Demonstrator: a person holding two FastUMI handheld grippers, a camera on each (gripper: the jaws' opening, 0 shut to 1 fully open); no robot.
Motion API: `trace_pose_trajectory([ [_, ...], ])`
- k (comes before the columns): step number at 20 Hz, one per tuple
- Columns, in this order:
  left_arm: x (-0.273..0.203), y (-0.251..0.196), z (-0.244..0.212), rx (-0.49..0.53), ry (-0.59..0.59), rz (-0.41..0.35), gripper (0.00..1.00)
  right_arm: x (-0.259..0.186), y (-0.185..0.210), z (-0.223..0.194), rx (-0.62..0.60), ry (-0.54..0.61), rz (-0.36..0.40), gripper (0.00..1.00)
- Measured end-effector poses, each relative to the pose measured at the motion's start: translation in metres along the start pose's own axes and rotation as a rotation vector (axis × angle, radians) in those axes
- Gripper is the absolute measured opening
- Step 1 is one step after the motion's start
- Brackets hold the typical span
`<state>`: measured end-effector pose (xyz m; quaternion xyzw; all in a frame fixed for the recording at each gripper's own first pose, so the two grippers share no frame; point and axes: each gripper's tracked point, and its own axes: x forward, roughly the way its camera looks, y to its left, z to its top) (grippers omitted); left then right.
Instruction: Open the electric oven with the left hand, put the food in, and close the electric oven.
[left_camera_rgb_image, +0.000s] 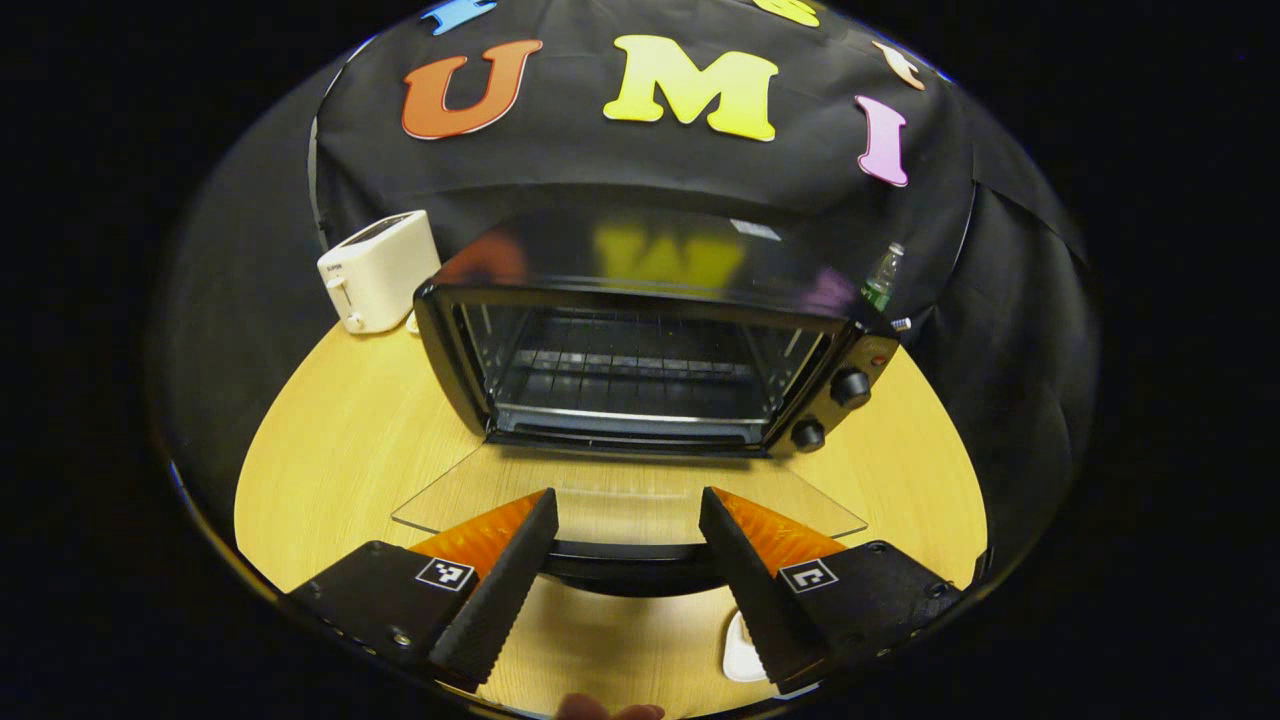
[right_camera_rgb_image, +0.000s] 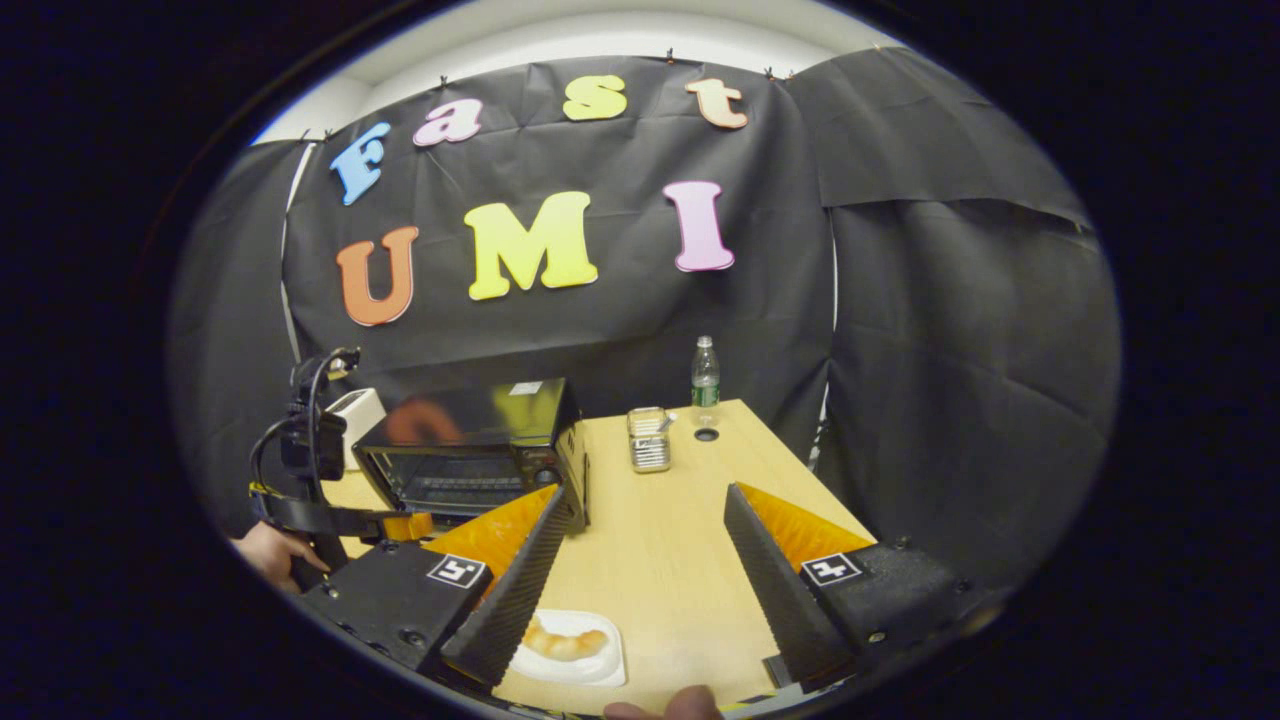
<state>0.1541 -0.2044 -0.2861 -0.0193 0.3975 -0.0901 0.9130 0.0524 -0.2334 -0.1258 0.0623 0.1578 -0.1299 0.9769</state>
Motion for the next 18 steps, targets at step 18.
trace_pose_trajectory([
  [18,-0.016,0.008,-0.058,-0.012,0.062,-0.072,0.94,-0.053,0.040,-0.038,-0.077,0.097,0.068,1.00],
])
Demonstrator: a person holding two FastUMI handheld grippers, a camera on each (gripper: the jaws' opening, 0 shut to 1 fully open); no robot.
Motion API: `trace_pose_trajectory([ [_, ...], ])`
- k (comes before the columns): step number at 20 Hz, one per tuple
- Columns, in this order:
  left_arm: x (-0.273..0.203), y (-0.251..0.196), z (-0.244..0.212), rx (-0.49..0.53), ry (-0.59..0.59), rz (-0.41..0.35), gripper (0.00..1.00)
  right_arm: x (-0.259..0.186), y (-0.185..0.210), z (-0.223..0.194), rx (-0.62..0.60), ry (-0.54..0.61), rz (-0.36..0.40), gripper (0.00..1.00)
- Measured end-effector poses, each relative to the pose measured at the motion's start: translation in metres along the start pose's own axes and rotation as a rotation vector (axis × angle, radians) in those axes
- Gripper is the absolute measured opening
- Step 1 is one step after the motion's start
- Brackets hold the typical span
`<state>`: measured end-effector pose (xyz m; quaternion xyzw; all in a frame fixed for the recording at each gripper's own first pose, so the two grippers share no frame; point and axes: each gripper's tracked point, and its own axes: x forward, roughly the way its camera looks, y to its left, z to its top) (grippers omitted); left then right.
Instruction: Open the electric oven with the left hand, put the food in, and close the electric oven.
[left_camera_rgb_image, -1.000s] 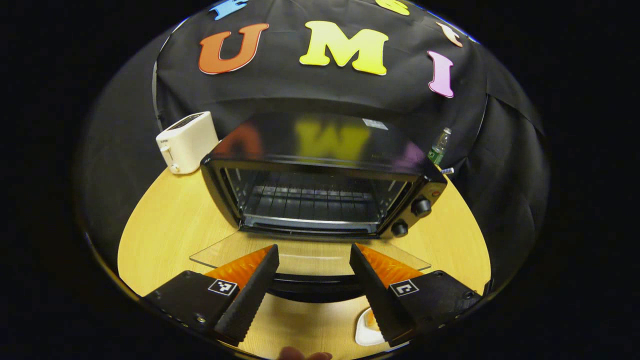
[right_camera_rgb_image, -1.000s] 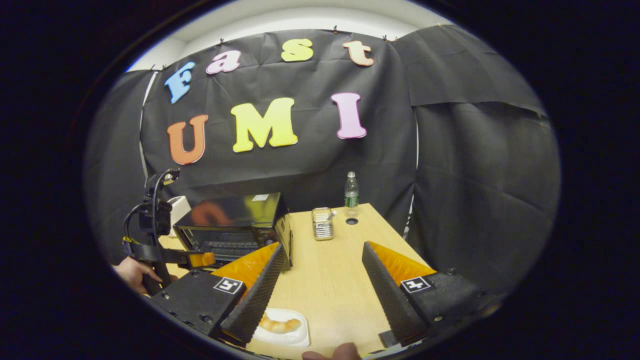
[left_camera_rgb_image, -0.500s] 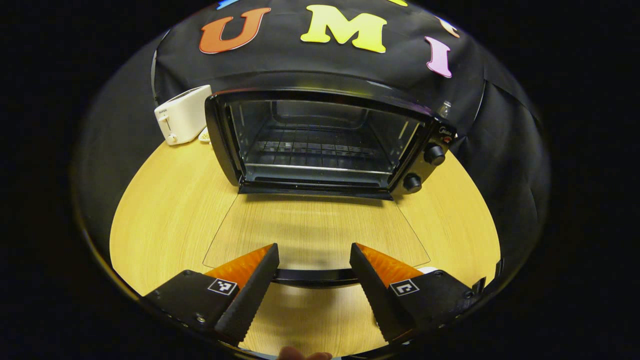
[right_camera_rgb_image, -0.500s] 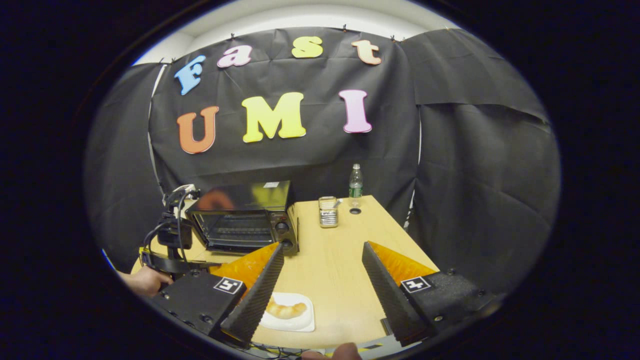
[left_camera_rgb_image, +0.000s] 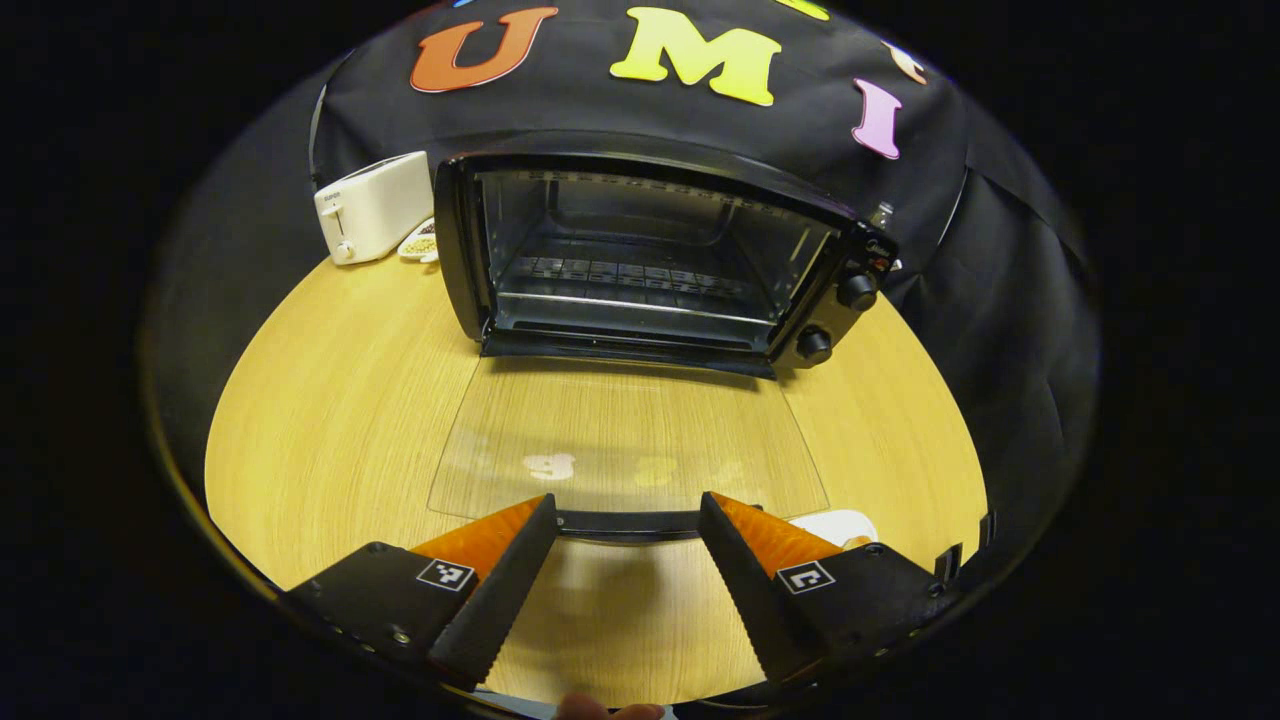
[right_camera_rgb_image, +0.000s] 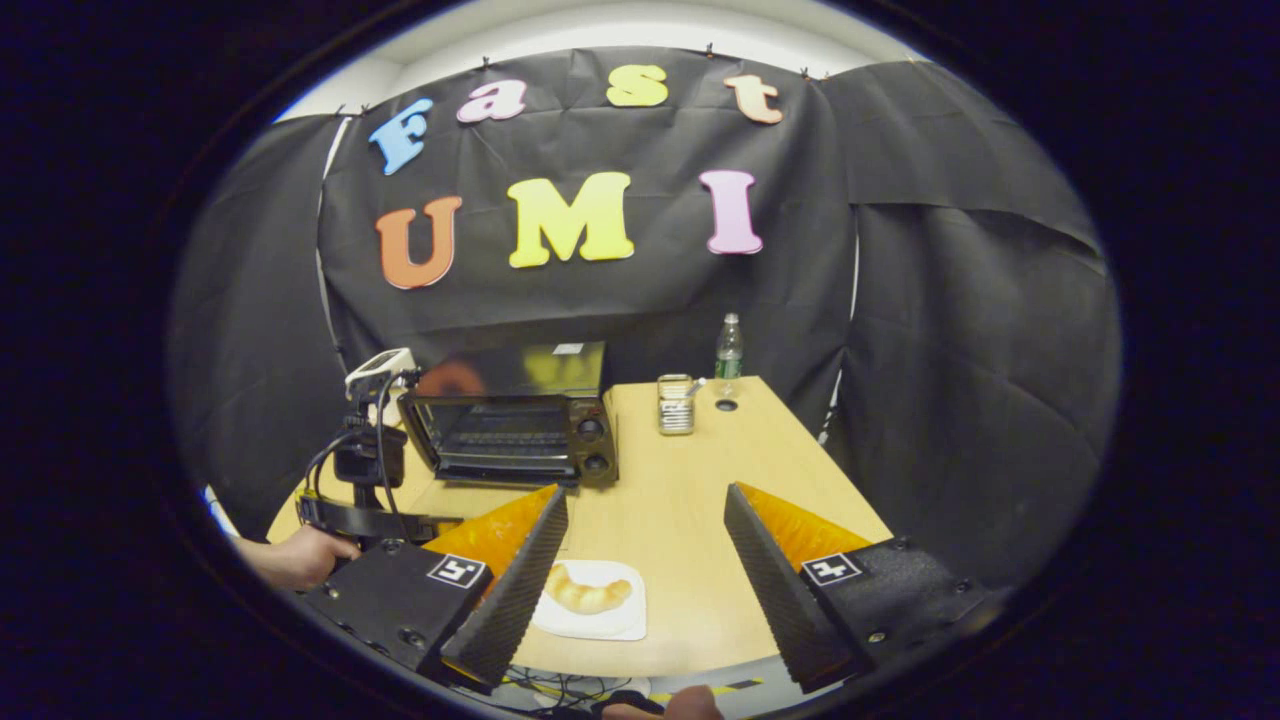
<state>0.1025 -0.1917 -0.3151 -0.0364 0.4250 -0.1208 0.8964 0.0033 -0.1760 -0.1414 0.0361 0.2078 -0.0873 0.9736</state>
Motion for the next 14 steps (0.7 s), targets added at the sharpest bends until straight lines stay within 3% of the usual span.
trace_pose_trajectory([
  [7,-0.092,0.000,0.023,0.037,-0.159,-0.028,0.94,0.025,0.027,-0.059,0.040,0.153,0.071,0.99],
  [14,-0.160,0.040,0.041,-0.005,-0.266,0.069,0.94,0.080,0.048,-0.136,0.118,0.323,0.071,0.98],
])
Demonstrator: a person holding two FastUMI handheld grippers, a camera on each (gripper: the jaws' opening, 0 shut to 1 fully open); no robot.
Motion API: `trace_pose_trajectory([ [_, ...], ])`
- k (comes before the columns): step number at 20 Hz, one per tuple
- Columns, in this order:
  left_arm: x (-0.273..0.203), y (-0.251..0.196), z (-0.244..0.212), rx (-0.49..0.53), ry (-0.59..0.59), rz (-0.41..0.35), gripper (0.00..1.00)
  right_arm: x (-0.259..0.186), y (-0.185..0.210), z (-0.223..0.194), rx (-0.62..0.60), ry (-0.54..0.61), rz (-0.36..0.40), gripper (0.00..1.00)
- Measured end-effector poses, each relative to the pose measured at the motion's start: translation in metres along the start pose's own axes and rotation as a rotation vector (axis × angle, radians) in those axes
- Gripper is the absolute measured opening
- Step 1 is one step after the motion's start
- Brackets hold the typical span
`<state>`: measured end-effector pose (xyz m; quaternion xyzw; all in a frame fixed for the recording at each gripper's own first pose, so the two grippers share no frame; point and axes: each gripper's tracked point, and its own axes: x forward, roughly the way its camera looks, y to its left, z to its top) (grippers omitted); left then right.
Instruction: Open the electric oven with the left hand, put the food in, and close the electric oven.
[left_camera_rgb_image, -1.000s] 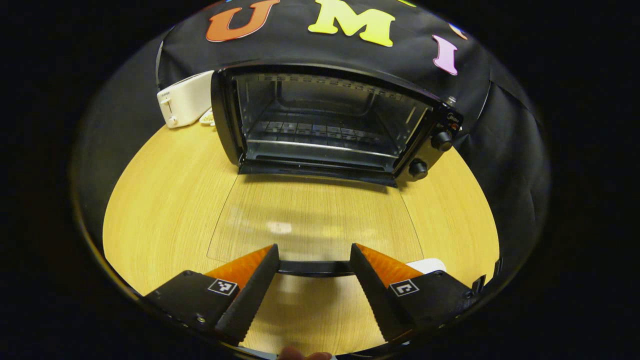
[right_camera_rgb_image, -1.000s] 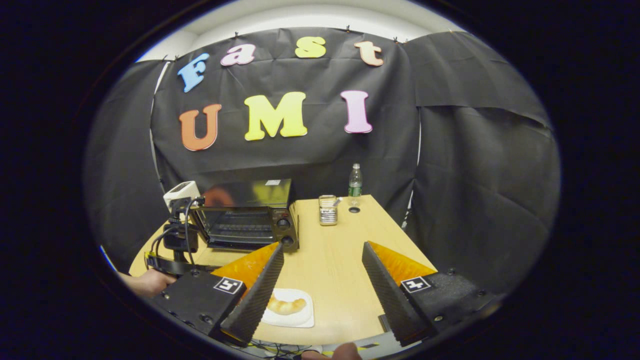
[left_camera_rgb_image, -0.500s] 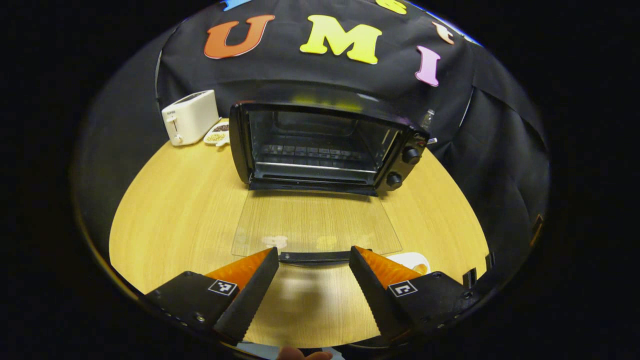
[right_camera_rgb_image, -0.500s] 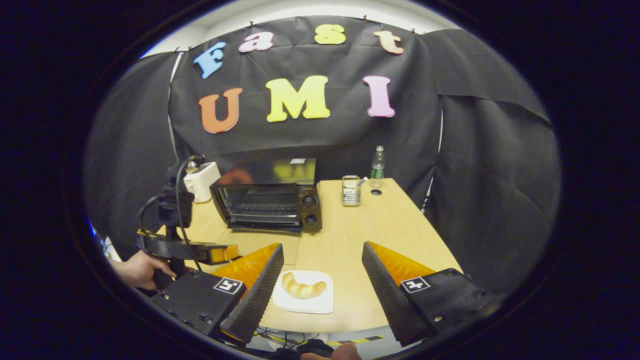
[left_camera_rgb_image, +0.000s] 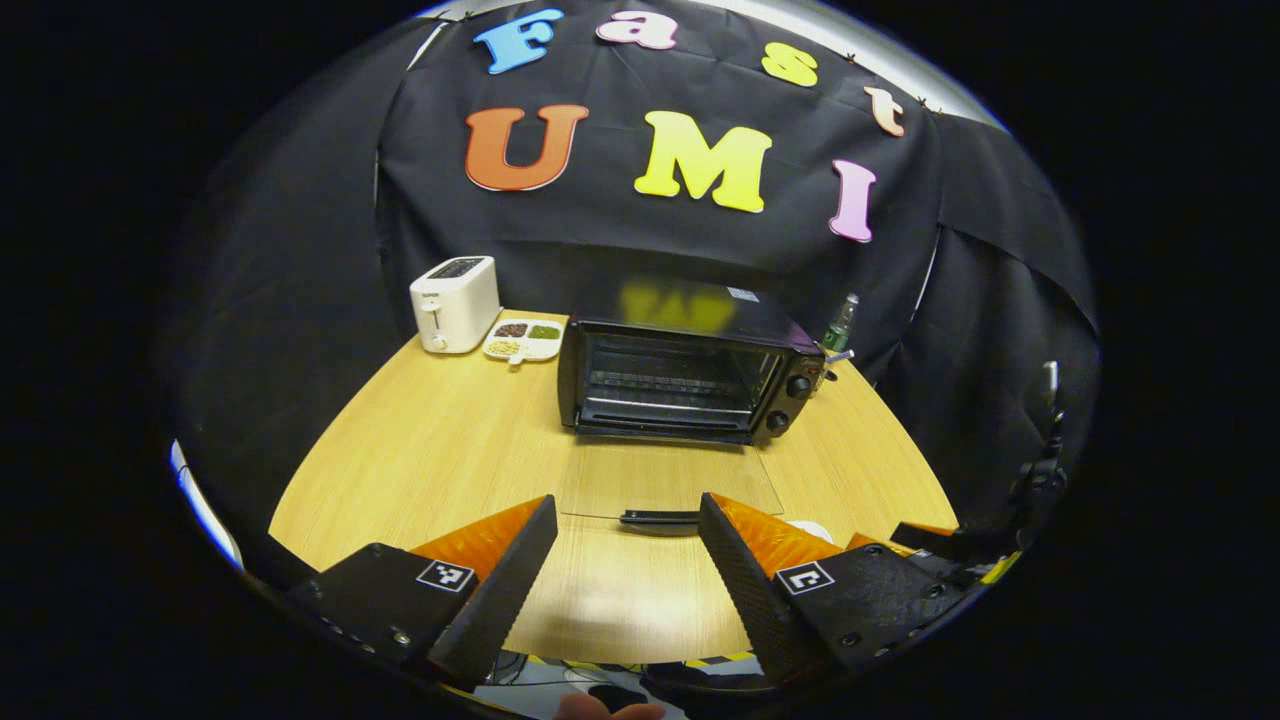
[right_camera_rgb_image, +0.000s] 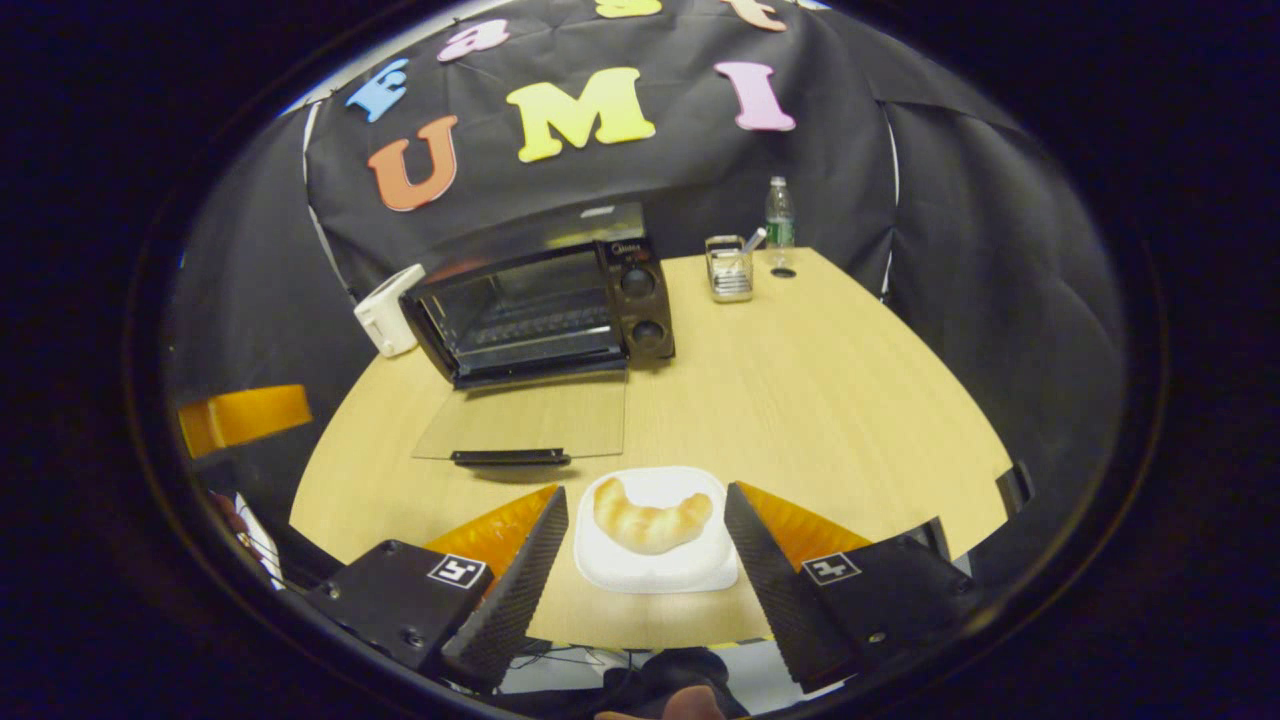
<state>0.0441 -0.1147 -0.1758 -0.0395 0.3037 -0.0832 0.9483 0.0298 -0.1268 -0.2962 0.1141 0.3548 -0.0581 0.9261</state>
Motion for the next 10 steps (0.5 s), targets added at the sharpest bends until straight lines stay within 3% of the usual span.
trace_pose_trajectory([
  [7,-0.019,0.001,0.028,-0.051,-0.036,0.024,0.94,0.060,-0.011,-0.039,0.070,0.135,-0.032,0.88],
  [10,-0.017,-0.005,0.040,-0.045,-0.052,0.031,0.94,0.070,-0.018,-0.045,0.101,0.162,-0.030,0.77],
])
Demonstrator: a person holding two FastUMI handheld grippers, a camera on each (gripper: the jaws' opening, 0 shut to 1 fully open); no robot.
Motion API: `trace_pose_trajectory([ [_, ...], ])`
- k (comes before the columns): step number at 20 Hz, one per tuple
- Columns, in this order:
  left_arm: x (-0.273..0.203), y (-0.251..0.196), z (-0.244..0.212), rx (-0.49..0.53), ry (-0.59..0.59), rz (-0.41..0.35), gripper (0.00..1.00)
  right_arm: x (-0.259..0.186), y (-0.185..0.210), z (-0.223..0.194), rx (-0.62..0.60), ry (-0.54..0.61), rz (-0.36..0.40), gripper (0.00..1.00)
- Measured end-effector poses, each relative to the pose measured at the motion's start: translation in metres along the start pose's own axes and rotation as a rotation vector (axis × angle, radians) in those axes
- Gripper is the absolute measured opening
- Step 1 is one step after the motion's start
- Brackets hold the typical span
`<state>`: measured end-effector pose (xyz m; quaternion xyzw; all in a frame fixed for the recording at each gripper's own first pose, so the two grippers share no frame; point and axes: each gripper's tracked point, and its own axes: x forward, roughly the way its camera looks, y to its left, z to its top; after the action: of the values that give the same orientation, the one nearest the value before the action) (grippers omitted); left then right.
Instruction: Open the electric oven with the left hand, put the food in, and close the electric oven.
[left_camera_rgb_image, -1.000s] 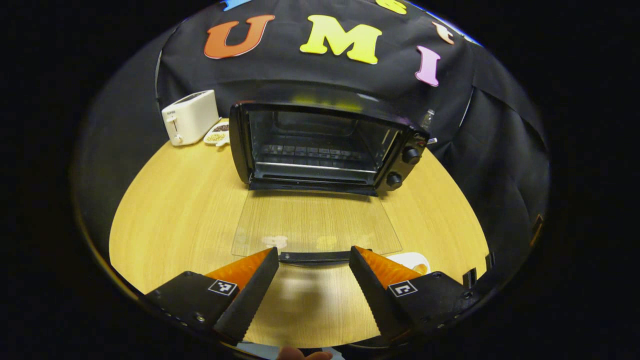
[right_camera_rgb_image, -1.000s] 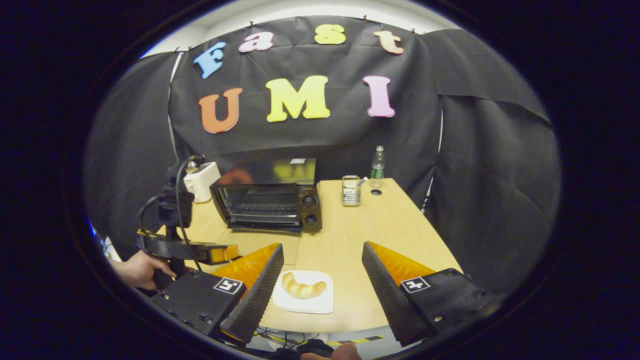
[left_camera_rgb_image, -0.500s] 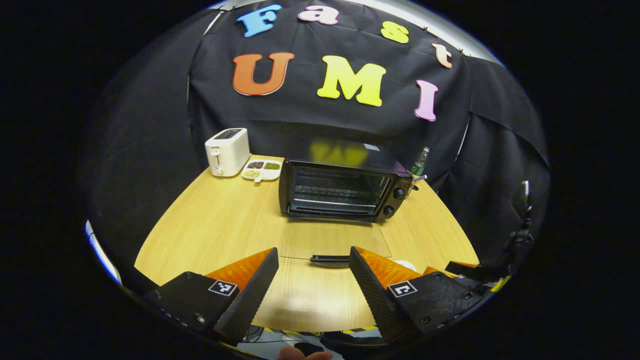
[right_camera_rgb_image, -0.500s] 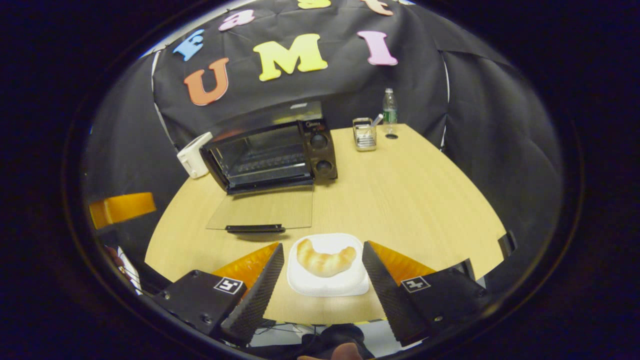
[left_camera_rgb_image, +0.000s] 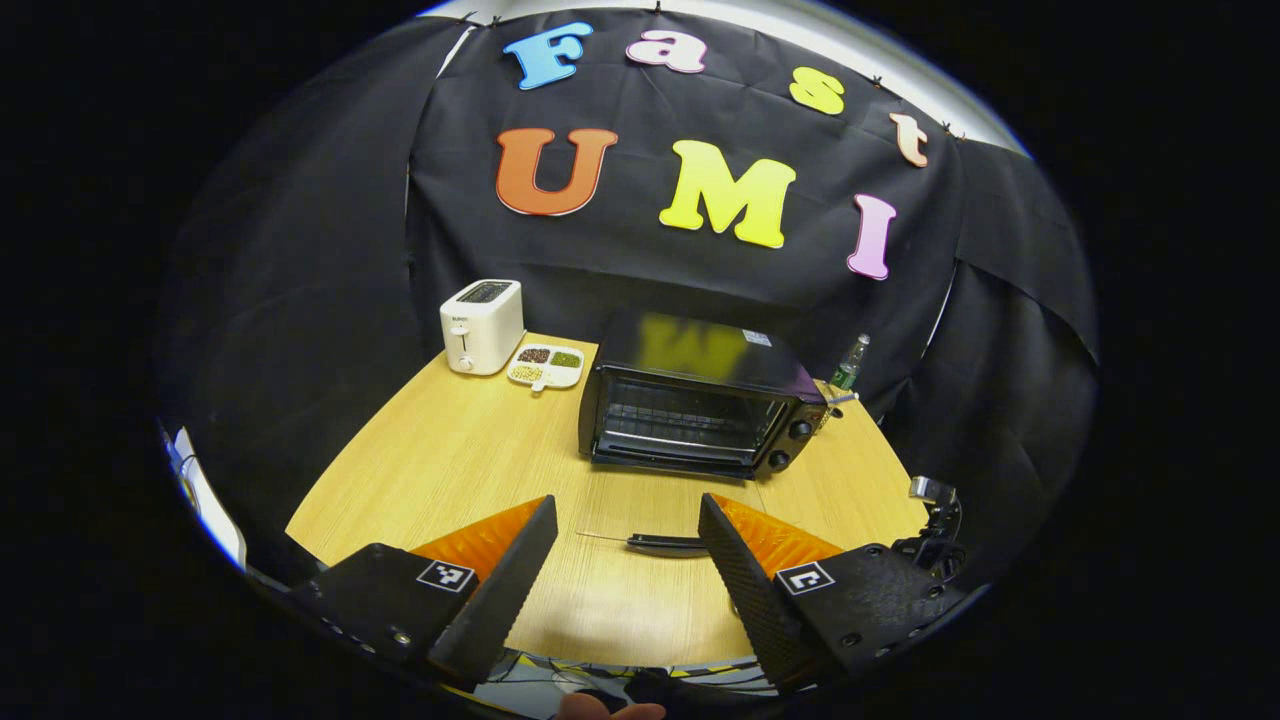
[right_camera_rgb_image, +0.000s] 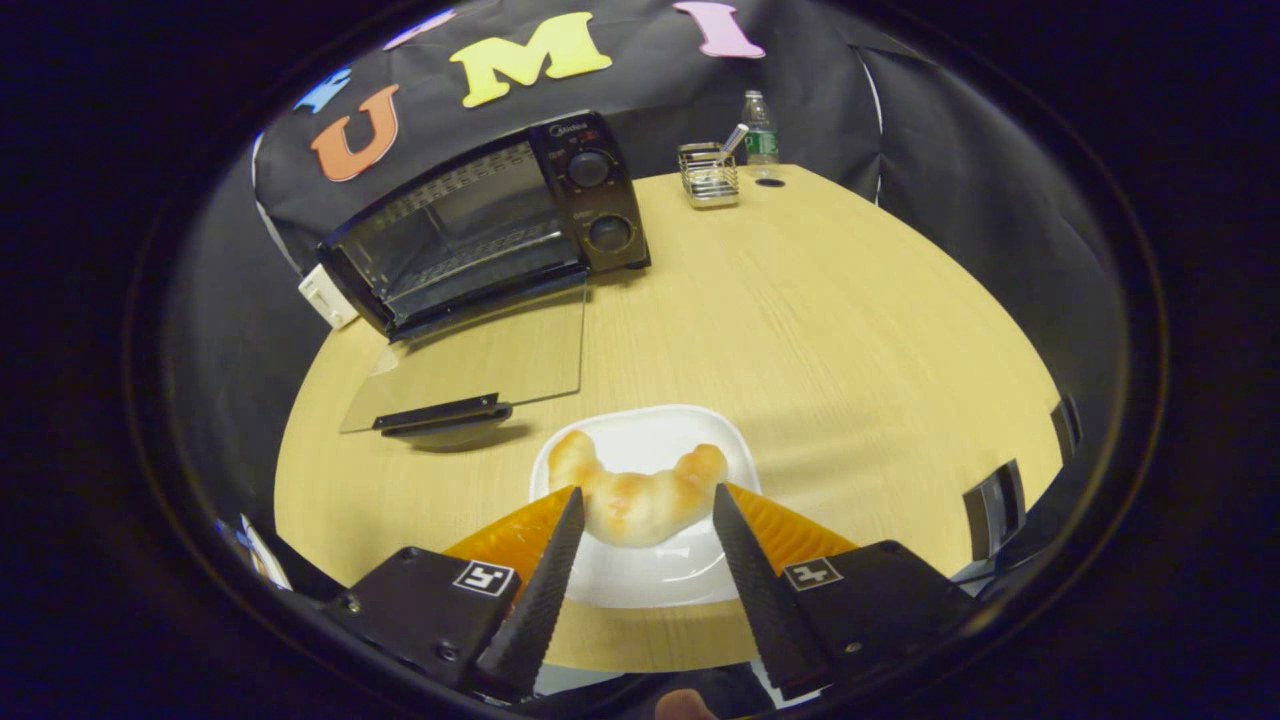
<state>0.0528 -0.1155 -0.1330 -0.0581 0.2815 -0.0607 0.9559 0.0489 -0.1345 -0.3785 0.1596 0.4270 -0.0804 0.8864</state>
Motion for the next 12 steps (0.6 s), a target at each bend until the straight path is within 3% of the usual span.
trace_pose_trajectory([
  [3,0.004,-0.010,0.009,-0.003,-0.008,0.005,0.94,0.007,0.000,-0.004,0.047,0.028,0.033,0.73],
  [7,0.008,-0.026,0.018,-0.004,-0.023,0.015,0.94,0.011,-0.001,-0.005,0.043,0.039,0.063,0.58],
  [12,0.005,-0.037,0.011,-0.004,-0.012,0.009,0.94,0.012,0.002,0.000,0.042,0.030,0.074,0.25],
])
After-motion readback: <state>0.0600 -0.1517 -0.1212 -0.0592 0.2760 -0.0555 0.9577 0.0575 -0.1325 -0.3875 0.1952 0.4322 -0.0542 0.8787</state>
